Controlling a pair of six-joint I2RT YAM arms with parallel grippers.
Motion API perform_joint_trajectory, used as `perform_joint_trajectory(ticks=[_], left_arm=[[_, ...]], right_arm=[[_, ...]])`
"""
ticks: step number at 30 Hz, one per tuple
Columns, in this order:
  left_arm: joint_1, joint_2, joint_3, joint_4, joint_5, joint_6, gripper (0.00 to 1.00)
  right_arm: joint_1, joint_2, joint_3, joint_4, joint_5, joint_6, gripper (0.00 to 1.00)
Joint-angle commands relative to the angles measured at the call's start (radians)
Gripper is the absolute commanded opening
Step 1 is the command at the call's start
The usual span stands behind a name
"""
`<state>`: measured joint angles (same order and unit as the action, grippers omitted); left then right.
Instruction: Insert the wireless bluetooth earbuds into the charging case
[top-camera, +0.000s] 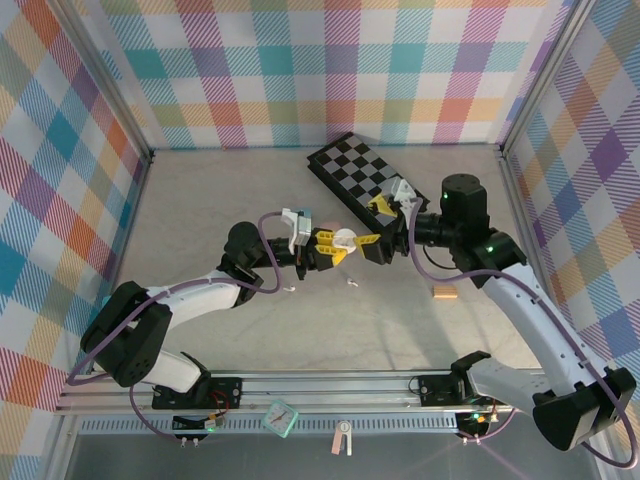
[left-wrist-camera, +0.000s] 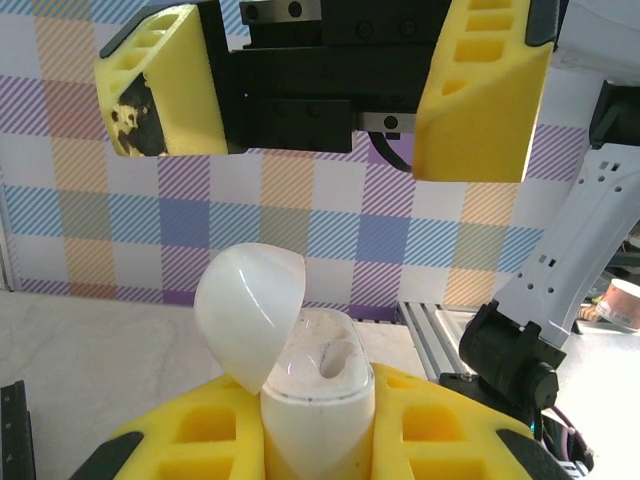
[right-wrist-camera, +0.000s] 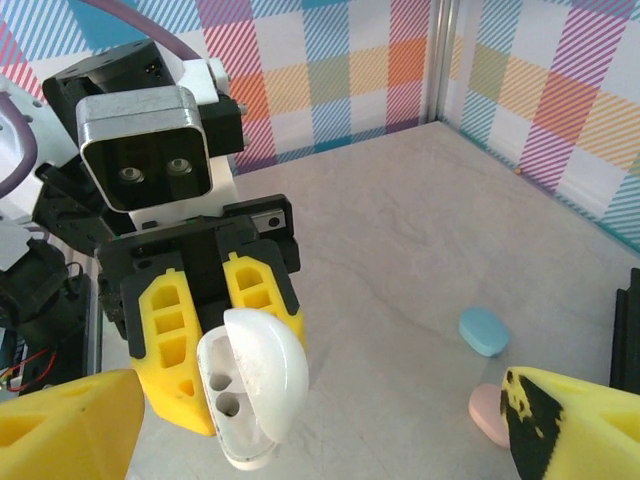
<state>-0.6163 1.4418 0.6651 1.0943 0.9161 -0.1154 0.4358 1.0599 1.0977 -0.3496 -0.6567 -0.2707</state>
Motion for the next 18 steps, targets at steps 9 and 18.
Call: perform_joint_trajectory(ticks=[9,18], left_arm=[[0.012,-0.058,-0.036,0.022,0.008,0.058,0.0],[0.103,-0.138,-0.164,0.093,-0.055,0.017,0.0]], right_arm=[[0.034,0.056,-0.014,0.074,-0.023,0.021,0.93],[-0.004,-0.03,-0.151,0.24,0.194,0.334,0.92]])
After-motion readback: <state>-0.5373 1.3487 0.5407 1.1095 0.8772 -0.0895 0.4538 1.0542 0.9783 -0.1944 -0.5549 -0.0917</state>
